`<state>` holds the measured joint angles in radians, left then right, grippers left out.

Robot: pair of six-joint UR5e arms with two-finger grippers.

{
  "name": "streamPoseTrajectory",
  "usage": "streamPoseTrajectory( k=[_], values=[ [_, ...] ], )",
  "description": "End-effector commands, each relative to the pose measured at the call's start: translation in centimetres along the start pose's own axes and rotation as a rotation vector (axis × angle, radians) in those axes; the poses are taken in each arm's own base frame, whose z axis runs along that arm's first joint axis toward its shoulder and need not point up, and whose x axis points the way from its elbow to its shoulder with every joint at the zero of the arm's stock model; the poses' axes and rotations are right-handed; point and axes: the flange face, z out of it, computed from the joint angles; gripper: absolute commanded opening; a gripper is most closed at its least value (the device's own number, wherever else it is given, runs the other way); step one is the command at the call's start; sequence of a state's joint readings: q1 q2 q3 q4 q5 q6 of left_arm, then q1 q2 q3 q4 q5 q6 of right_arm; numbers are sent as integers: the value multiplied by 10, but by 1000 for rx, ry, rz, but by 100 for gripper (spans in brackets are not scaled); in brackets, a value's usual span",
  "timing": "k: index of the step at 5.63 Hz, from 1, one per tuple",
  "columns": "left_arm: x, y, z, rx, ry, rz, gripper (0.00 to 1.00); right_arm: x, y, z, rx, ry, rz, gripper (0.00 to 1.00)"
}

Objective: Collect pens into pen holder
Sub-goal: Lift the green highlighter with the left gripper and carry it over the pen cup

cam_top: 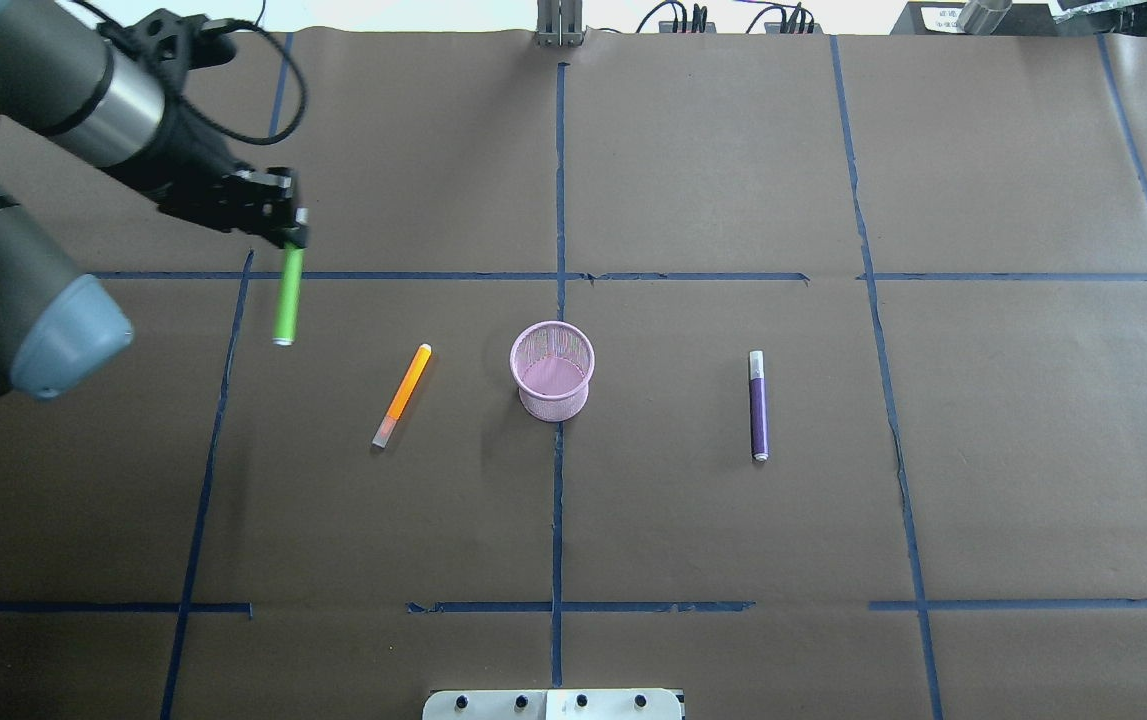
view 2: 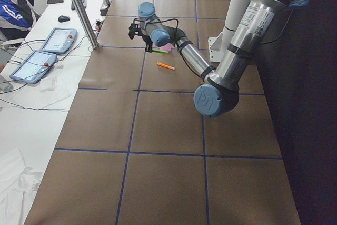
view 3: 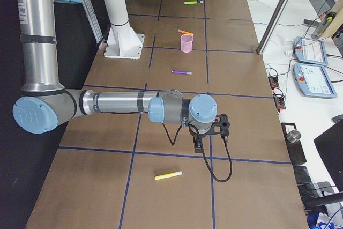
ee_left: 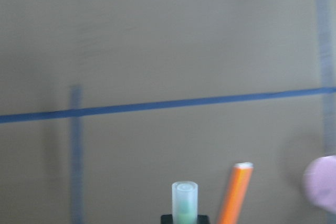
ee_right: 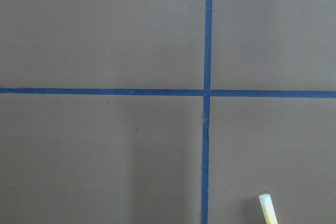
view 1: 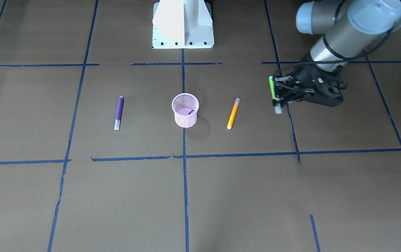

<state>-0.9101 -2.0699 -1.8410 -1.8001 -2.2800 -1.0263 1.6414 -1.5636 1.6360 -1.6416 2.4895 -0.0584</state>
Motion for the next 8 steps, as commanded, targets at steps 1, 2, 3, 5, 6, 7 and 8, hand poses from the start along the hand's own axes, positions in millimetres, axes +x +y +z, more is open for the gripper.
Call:
streamPoseTrajectory(
  k=[1,2,3,5,6,7,8],
  values=[
    [47,10,54,166,283,-28,0,0,0,0,0,1,-1,100],
    [70,23,100,324,412,-39,0,1,1,1,-2,1,0,100],
    [102,21,107,368,477,-61,0,1,1,1,-2,1,-2,100],
    [97,28,108,396,519,34,0,1,1,1,-2,1,0,100],
    [99,30,105,438,489,208,0,2,1,1,-2,3,-2,100],
    [91,31,113,443,459,236,0,2,1,1,-2,3,0,100],
    [90,32,112,452,458,256,0,2,1,1,-2,3,0,100]
  ],
)
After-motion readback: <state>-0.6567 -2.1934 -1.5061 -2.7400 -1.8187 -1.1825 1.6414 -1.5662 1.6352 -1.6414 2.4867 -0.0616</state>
